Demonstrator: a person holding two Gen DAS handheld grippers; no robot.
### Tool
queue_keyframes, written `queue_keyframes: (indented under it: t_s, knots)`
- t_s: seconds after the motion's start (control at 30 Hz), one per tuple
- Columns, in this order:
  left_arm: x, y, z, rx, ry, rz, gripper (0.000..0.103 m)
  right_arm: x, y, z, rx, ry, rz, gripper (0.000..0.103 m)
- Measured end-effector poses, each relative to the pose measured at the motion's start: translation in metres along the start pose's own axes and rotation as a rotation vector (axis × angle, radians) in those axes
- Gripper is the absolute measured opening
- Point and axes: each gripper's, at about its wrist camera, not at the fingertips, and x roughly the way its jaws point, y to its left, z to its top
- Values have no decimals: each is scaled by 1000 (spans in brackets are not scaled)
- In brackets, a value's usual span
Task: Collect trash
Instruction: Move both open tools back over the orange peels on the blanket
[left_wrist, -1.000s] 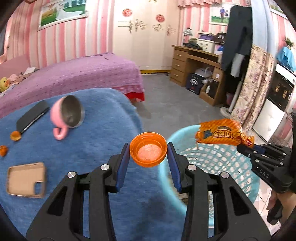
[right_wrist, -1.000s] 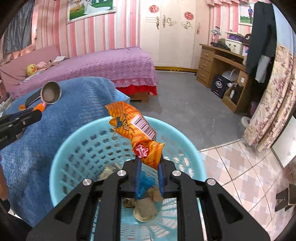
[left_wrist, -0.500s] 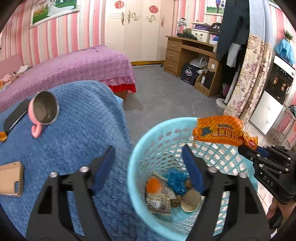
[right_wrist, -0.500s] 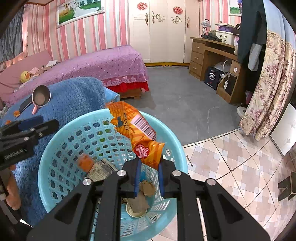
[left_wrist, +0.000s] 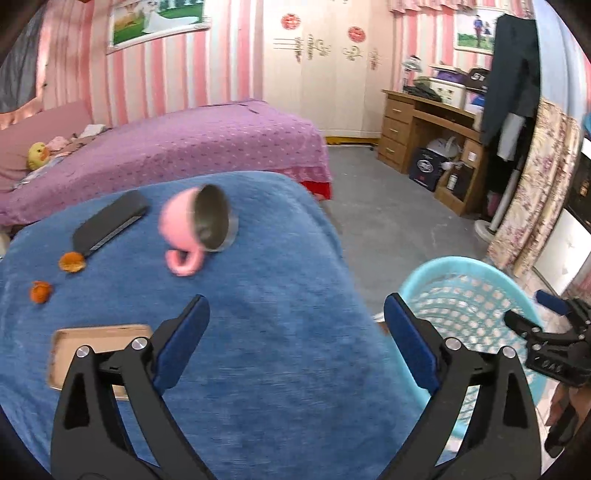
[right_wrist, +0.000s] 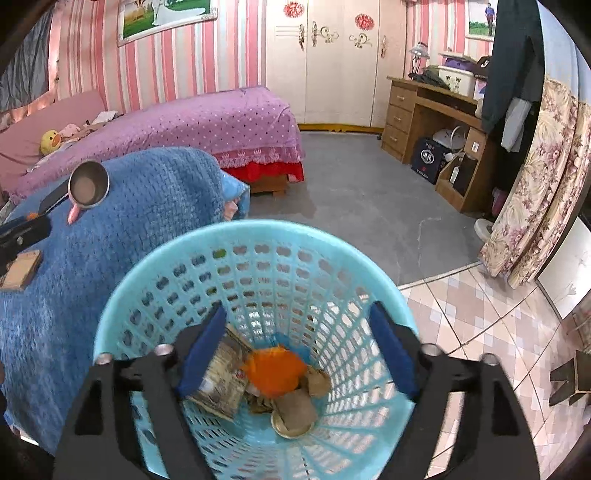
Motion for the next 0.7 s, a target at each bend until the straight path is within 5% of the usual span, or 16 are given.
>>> queue_keyframes:
  t_s: [0.53, 0.7]
  knots:
    - [-32, 179, 3, -167, -41, 215, 97, -3, 96, 32, 1, -105, -18, 98]
    - [-32, 223, 0, -156, -51, 334, 97, -6, 132, 39, 3, -138, 27, 98]
